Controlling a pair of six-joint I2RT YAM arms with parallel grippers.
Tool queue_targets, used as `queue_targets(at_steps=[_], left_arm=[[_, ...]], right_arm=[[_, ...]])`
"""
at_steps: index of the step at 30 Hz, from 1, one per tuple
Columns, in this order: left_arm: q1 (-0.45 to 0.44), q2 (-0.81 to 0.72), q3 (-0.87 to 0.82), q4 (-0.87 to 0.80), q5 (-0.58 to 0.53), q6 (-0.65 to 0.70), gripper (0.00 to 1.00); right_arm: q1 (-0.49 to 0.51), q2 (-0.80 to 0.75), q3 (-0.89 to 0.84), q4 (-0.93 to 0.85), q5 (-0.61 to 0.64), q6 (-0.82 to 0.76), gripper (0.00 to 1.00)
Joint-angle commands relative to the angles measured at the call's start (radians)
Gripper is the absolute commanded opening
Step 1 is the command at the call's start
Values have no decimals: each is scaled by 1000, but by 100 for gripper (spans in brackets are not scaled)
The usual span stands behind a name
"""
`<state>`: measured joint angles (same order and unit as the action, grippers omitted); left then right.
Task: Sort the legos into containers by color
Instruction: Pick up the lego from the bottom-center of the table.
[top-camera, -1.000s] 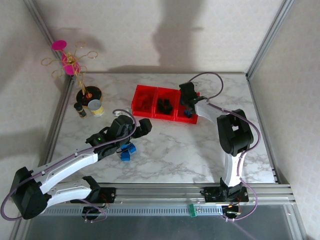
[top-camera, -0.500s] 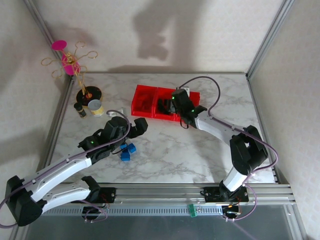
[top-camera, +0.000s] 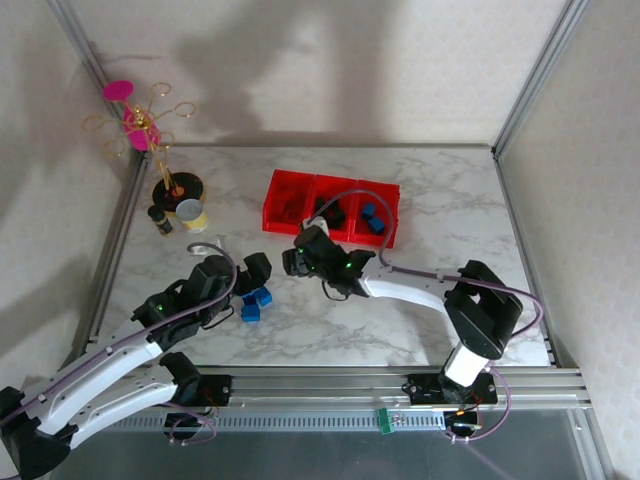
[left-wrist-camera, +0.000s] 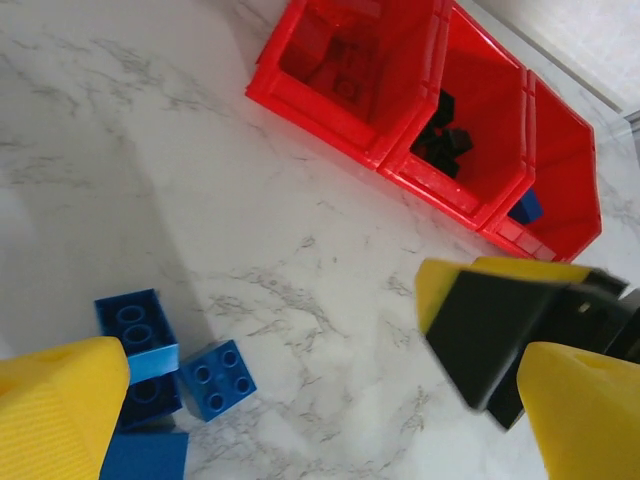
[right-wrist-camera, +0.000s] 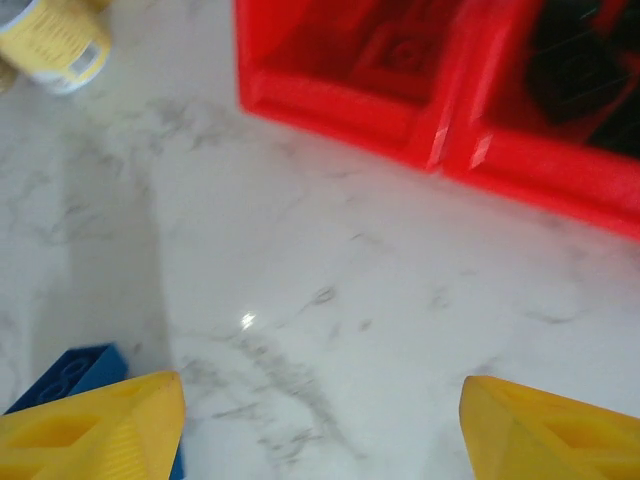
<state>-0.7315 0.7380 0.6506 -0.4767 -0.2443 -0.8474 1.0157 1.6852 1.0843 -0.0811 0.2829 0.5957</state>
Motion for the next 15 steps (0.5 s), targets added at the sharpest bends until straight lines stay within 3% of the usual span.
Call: queue_targets(at_steps=[1, 15], left_arm=[[0, -48, -12, -91, -67, -51, 100], [4, -181, -20, -190, -135, -117, 99]], right_arm=[[40, 58, 17, 62, -39, 65, 74], [158, 239, 120, 141, -94, 7, 75]])
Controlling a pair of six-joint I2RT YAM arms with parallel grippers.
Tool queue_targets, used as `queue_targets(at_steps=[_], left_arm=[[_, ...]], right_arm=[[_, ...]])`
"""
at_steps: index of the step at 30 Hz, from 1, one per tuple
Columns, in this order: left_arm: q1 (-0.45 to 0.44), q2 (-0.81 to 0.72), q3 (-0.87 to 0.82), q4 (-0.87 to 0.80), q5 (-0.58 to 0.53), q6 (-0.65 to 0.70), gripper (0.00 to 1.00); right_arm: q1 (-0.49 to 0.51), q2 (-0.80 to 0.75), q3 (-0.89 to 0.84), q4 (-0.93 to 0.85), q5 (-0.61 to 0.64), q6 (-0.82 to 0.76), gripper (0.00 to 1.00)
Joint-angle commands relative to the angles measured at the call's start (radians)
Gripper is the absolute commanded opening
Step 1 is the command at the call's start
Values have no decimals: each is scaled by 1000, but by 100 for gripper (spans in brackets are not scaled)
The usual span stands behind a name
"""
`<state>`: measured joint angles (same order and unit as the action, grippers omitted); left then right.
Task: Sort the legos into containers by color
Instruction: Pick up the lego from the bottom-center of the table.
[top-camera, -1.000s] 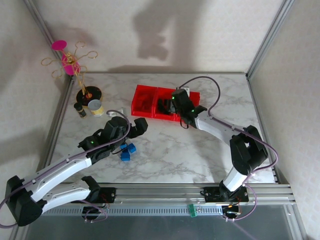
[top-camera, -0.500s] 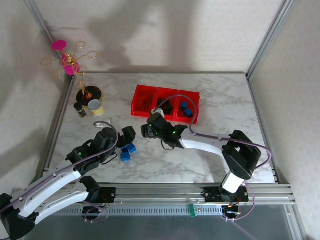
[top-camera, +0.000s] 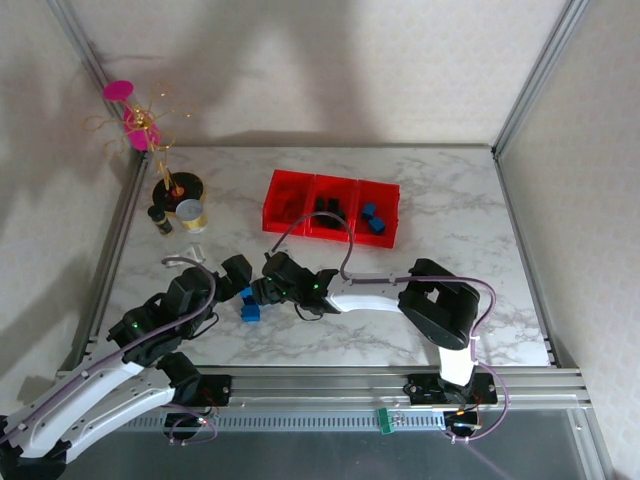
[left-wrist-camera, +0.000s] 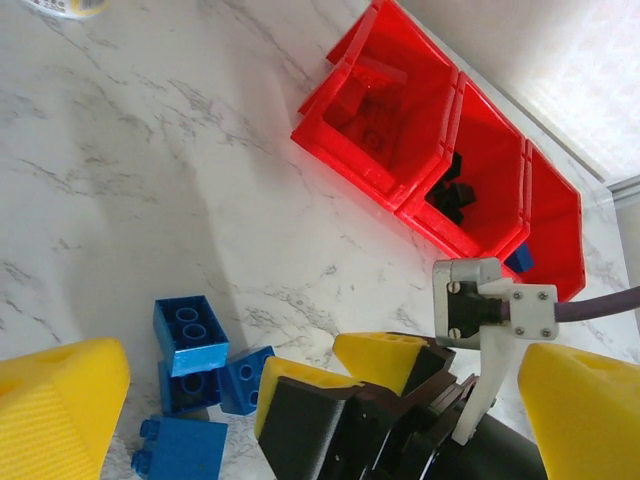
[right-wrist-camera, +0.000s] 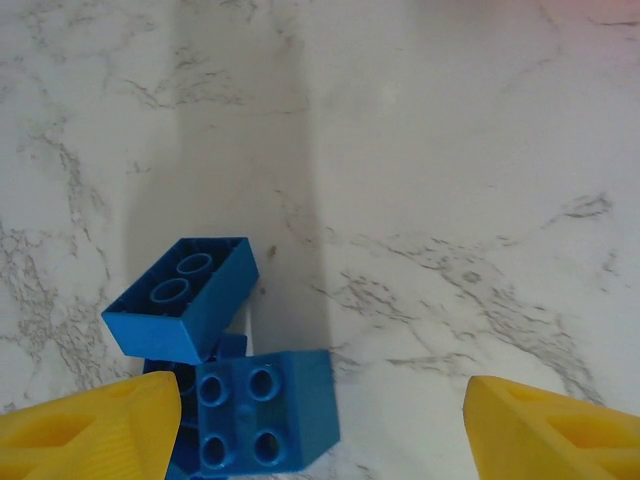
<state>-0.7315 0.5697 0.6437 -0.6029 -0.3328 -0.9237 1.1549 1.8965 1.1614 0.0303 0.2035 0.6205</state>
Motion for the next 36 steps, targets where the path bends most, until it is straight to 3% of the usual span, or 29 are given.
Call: queue_targets(at_steps=[1, 11, 23, 31, 36], left_arm=[[4, -14, -12, -68, -48, -43, 100], [6, -1, -21, -49, -36, -40, 100], [6, 31, -20, -13, -8, -37, 100], [6, 39, -6, 1, 1, -26, 100], [6, 61, 13, 37, 37, -7, 100]], right_arm=[[20, 42, 52, 24, -16, -18, 75], [29, 120, 92, -9, -33, -41, 68], [29, 67, 52, -49, 24, -36, 37], [20, -34, 14, -58, 34, -28, 25], [-21, -138, -17, -104, 57, -13, 24]])
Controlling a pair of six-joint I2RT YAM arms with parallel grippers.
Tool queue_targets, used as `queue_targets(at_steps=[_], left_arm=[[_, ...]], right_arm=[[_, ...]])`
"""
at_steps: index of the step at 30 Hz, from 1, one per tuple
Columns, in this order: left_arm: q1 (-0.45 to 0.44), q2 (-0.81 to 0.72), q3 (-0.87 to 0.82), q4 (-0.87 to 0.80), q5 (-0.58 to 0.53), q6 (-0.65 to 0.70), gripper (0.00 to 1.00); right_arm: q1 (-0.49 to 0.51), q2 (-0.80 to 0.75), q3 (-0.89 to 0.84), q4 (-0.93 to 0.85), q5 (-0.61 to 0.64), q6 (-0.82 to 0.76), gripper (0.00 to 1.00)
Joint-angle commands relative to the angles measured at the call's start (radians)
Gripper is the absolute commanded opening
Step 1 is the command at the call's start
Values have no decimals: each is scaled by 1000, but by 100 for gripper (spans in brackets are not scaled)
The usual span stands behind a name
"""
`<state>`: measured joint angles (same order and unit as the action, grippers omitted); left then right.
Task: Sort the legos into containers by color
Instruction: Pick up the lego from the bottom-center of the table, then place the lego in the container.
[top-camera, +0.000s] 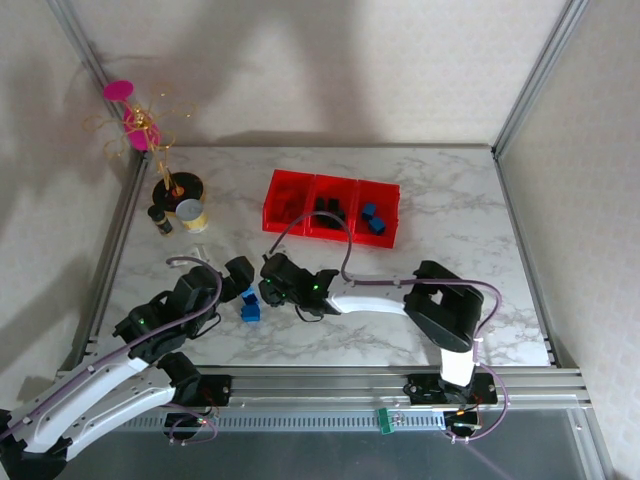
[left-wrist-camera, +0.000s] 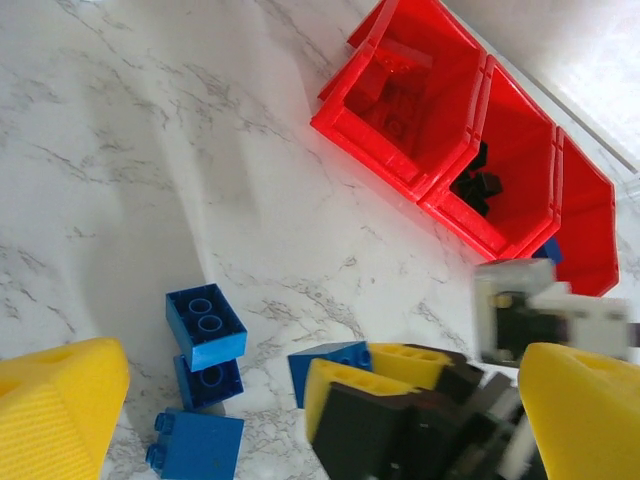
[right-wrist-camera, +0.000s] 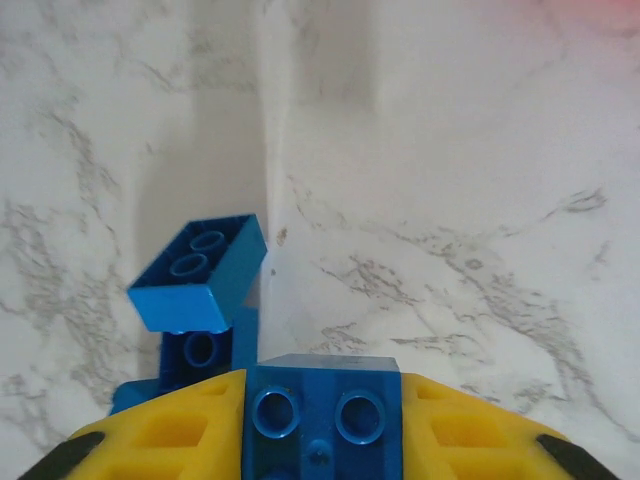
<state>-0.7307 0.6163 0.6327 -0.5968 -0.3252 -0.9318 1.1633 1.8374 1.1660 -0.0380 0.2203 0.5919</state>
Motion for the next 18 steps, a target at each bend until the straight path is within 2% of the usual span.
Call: queue_targets(at_steps=[1, 9, 18], left_arm=[[5, 22, 28, 44, 40, 6, 100], [3, 140, 65, 161, 134, 69, 100], [-4, 317, 121, 276, 225, 129, 100]], right_arm=[[-41, -99, -31, -42, 40, 16, 24], [-186, -257, -88, -128, 101, 20, 26], [-435, -285, -109, -143, 163, -22, 28]])
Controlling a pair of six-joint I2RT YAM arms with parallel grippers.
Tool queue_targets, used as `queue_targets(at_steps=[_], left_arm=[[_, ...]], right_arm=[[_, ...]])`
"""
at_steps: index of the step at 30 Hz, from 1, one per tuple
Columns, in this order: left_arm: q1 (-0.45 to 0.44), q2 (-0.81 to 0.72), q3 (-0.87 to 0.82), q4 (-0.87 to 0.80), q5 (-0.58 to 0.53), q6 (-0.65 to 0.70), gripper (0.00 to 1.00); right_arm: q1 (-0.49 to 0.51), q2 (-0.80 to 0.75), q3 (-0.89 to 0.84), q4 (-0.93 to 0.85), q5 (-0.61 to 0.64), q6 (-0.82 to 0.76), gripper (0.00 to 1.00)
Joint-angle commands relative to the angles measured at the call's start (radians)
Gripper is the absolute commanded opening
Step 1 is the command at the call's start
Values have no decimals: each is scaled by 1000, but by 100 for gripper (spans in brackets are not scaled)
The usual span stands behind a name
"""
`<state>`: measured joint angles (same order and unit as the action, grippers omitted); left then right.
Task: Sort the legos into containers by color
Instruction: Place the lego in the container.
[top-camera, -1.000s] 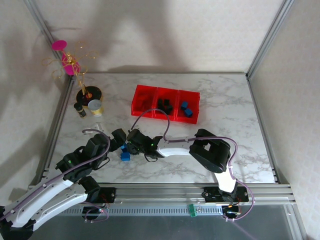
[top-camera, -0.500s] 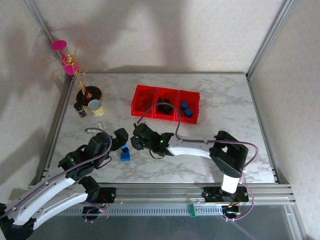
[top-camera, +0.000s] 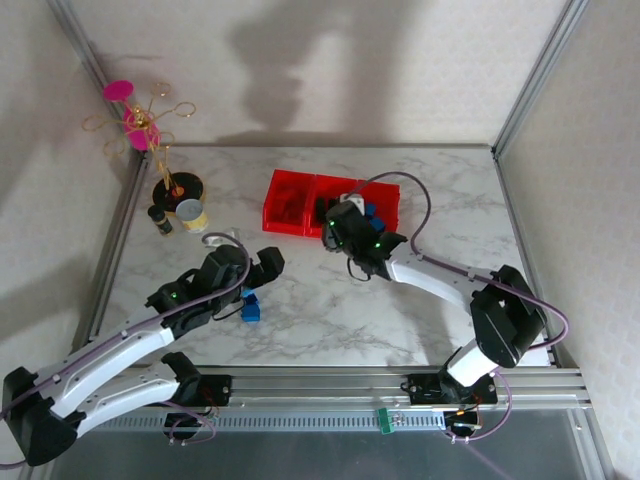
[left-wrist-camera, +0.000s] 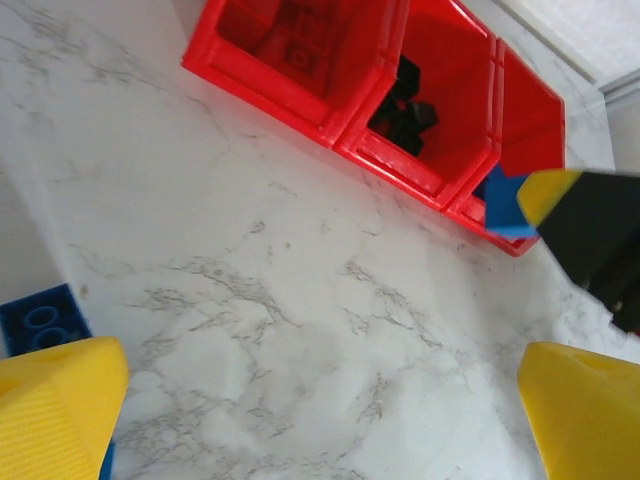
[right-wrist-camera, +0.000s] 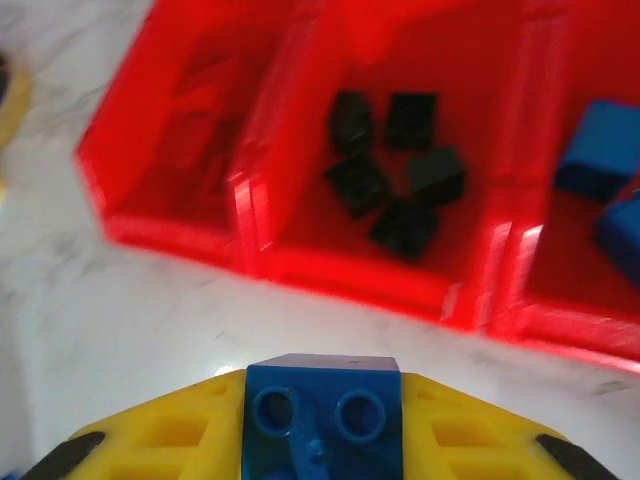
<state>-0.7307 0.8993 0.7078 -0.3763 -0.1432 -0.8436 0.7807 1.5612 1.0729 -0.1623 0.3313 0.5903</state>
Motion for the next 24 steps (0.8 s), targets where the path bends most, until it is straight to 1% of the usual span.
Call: queue_targets(at_steps=[1, 2, 4, 10, 14, 18, 20, 24], left_arm=[[-4, 50, 52, 62, 48, 48, 100], [-4, 66, 59, 74, 54, 54, 100], [-4, 95, 70, 88, 58, 63, 100], [-4, 179, 102, 123, 76, 81, 100], [-4, 213, 110, 150, 79, 85, 100], [-4, 237, 128, 145, 76, 91, 99], [-4, 240, 125, 147, 72, 94, 100], [-3, 240, 125, 138, 61, 97, 100]], right_arm=[[-76, -2, -12, -16, 55, -24, 28], [-116, 7, -6, -14, 57, -30, 28], [-159, 26, 9, -6, 57, -43, 28], [-269, 144, 84, 29, 59, -77, 28], [-310, 234, 151, 61, 47, -104, 28], [-340, 329, 257, 20, 78, -133, 29], [-353, 359, 284, 20, 90, -145, 31], [-366, 382, 311, 23, 98, -164, 45]])
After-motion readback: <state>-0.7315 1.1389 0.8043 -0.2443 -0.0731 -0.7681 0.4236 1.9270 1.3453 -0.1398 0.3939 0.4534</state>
